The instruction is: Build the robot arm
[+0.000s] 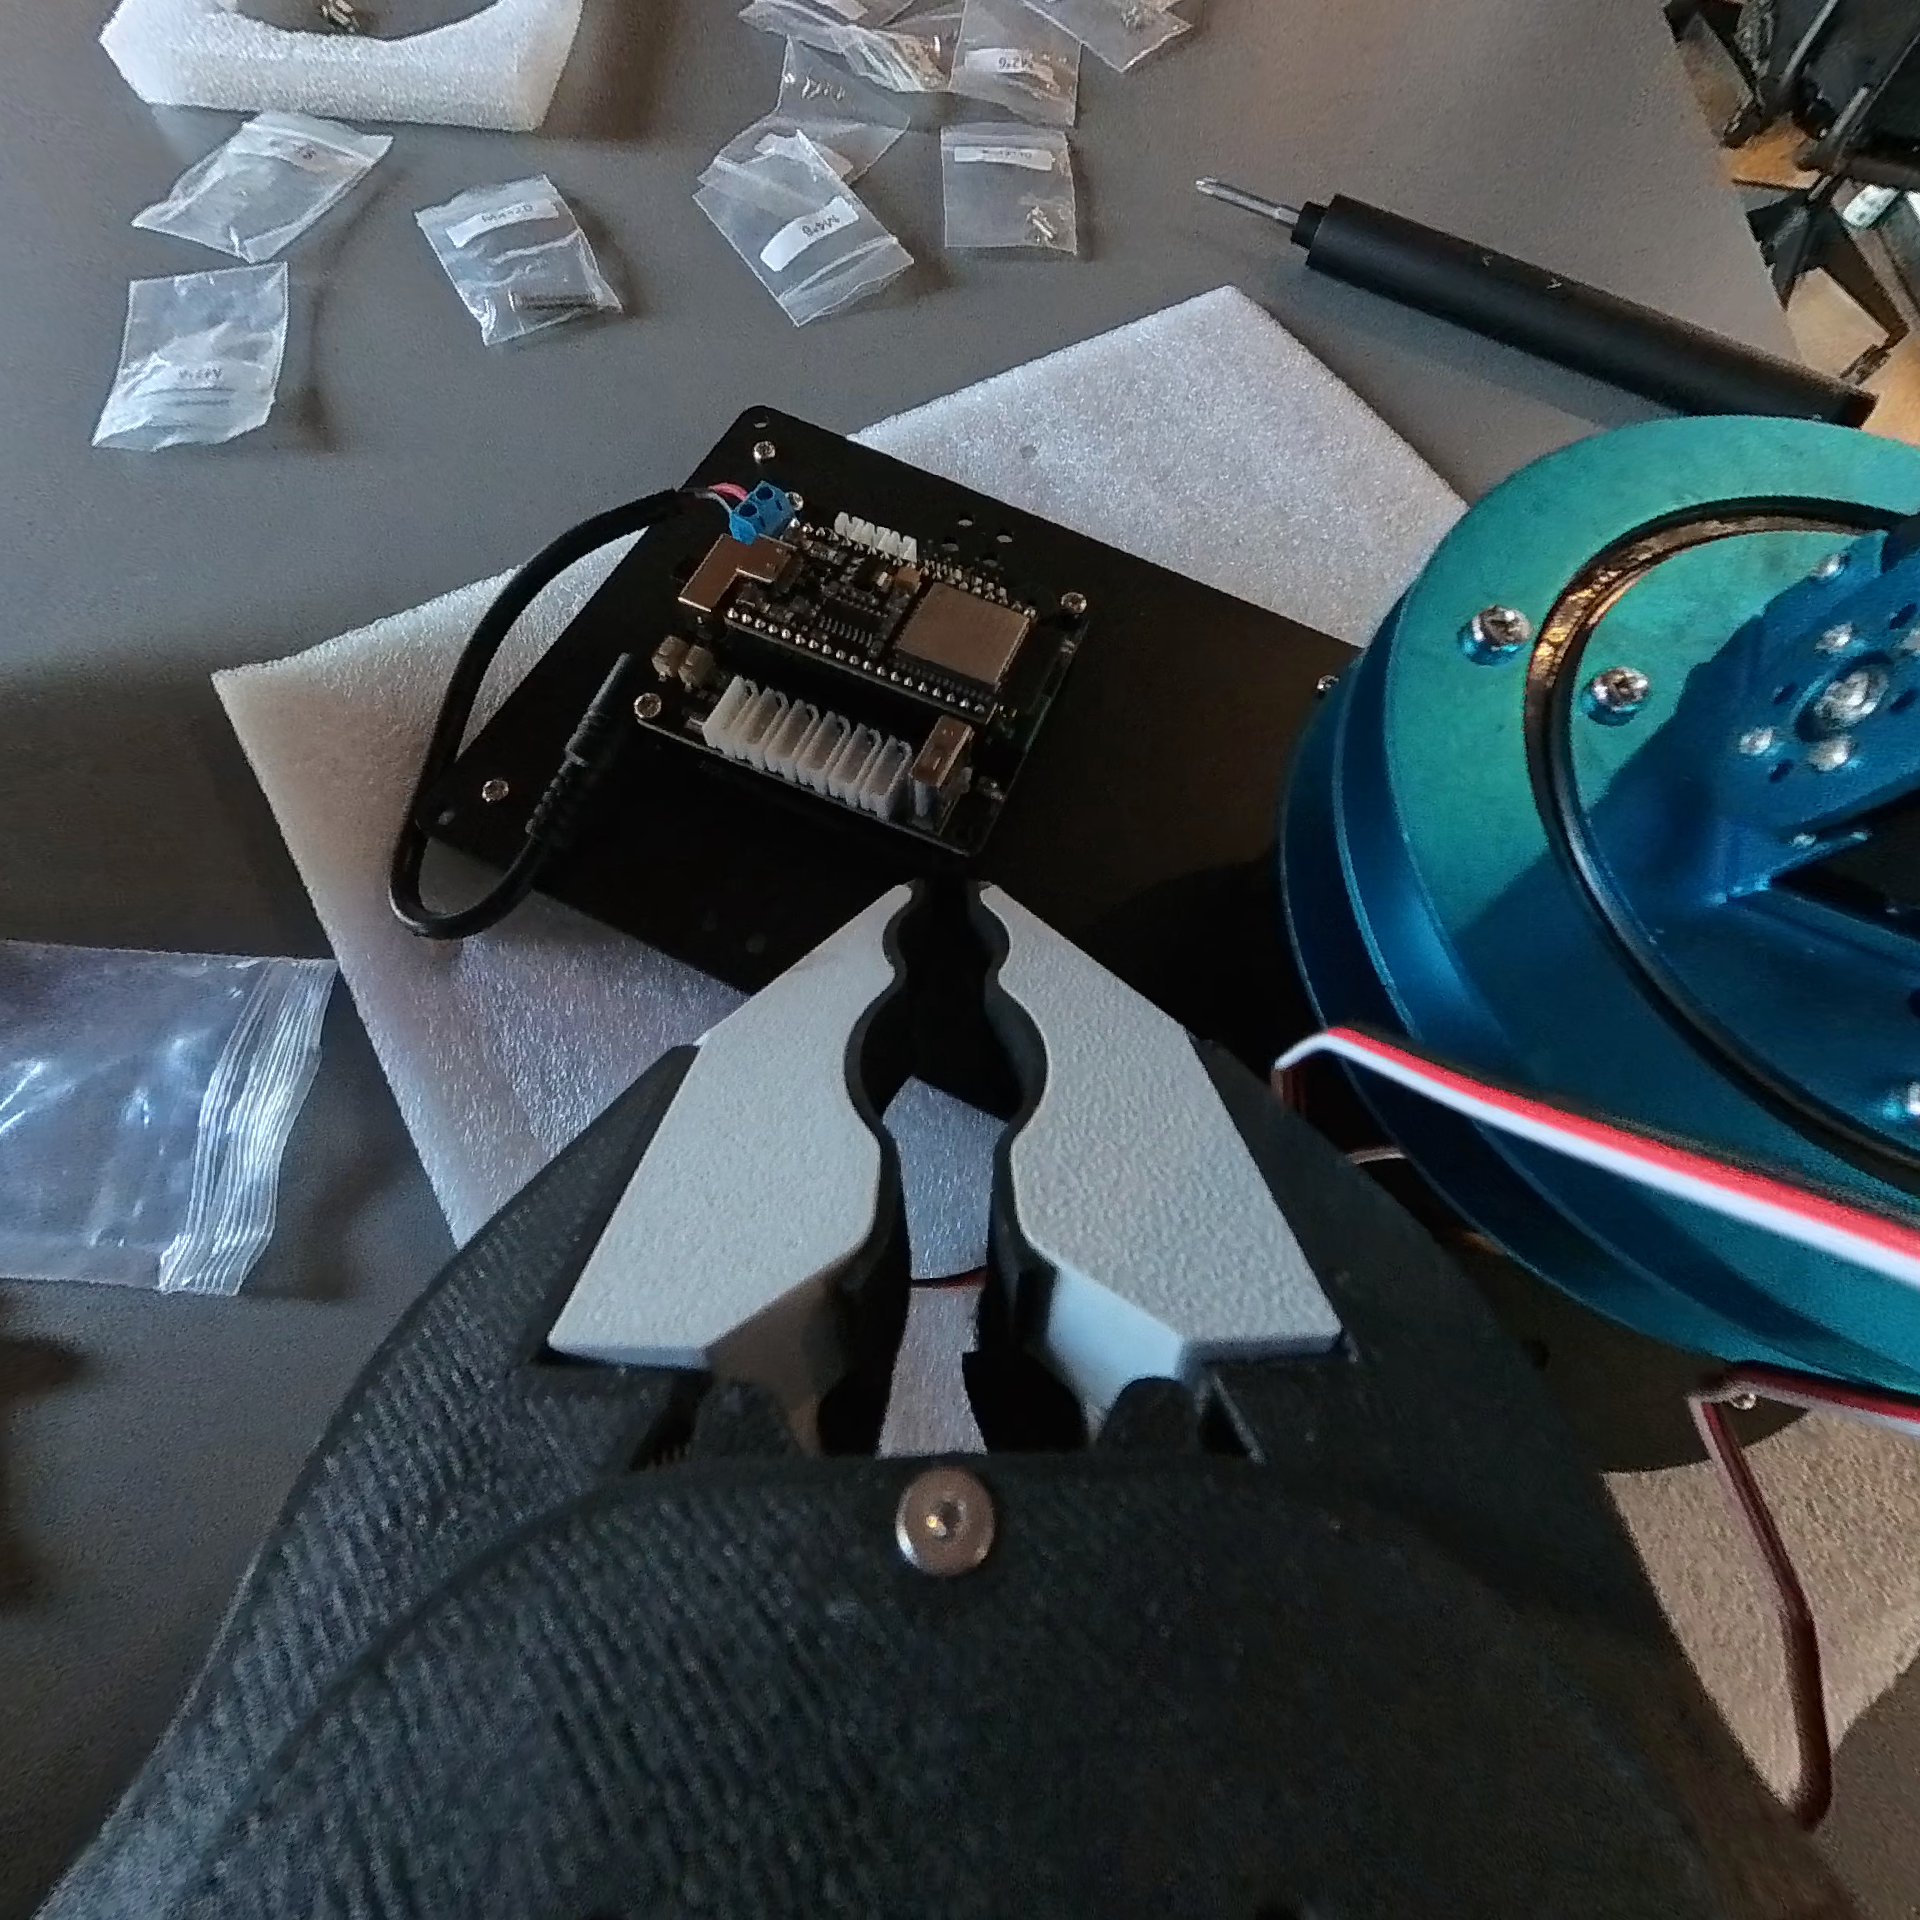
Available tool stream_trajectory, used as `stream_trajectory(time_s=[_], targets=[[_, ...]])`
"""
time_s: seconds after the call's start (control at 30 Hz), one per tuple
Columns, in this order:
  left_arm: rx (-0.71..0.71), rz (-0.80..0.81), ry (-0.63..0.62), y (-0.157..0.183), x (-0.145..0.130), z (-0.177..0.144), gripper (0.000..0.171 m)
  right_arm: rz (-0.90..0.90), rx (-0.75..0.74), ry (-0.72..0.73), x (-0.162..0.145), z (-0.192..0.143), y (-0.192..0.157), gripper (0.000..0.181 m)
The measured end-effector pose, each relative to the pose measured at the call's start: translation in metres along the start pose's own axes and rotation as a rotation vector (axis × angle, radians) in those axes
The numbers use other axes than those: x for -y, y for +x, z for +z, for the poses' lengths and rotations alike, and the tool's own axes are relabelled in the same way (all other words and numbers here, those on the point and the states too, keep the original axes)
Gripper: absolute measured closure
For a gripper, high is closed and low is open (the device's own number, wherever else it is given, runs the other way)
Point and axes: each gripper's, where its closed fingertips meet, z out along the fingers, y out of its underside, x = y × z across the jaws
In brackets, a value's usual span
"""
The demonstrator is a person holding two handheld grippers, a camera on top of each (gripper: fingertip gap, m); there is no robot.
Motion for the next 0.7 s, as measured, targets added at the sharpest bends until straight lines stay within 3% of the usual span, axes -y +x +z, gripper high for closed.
stream_trajectory(time_s=[0.7], targets=[[-0.004, 0.003, 0.004, 0.0004, 0.0006, -0.0006, 0.16, -0.003, -0.009, 0.004, 0.0013, 0.0019, 0.0011, 0.176]])
